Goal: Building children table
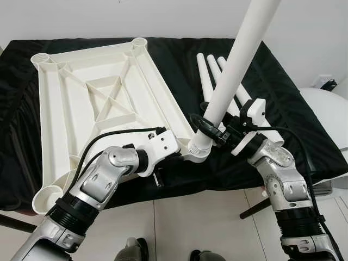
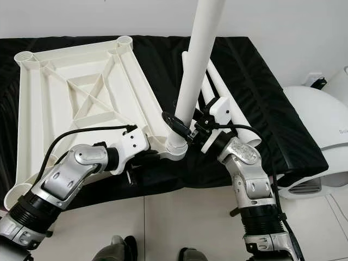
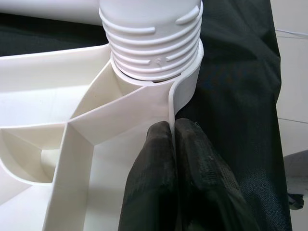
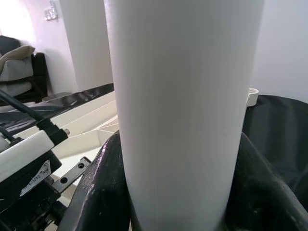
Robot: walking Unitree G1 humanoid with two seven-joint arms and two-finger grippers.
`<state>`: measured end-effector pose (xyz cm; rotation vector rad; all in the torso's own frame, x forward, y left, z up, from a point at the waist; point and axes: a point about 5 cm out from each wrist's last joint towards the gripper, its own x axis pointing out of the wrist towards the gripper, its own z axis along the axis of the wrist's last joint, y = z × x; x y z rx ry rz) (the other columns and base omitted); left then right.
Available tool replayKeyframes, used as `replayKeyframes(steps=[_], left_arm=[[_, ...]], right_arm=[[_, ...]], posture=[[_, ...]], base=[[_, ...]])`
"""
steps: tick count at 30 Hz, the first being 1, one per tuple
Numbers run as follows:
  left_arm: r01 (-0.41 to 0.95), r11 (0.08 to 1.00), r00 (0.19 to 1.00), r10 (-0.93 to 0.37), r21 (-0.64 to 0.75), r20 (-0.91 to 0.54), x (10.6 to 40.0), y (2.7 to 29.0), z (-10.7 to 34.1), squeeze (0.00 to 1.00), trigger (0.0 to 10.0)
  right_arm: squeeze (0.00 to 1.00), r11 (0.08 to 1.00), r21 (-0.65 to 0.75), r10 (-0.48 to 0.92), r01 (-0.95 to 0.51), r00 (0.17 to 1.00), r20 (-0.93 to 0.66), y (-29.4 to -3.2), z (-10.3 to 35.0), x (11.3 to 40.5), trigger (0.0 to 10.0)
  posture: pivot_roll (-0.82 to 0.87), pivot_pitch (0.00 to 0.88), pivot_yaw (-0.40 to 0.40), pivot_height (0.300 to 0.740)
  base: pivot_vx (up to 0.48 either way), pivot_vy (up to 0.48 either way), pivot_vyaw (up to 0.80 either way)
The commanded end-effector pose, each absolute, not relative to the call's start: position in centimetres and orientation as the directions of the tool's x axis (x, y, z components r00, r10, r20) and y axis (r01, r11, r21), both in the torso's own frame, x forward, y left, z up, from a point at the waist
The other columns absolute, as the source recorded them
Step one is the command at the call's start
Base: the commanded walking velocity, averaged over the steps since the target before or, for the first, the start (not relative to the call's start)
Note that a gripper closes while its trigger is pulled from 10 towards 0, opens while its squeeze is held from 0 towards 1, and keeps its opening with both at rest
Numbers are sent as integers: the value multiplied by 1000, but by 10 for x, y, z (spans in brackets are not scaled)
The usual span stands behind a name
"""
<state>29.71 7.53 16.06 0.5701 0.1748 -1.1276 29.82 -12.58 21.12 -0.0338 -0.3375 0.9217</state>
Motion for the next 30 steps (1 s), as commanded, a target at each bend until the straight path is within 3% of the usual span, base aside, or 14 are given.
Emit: replayKeyframes(steps=[1,30], left_arm=[[910,299,409,-766,288,-495,292,76,138,0,10000],[907,303,414,-769,292,-487,293,74,140,0,10000]], right_arm=[[0,572,-82,813,-816,550,189,-114,186,295,10000],[0,616,-71,775,-784,588,231,-102,189,281,10000]], posture=[[-31,182,-17,740],[-37,179,-19,740]], base=[[0,0,0],[0,0,0]])
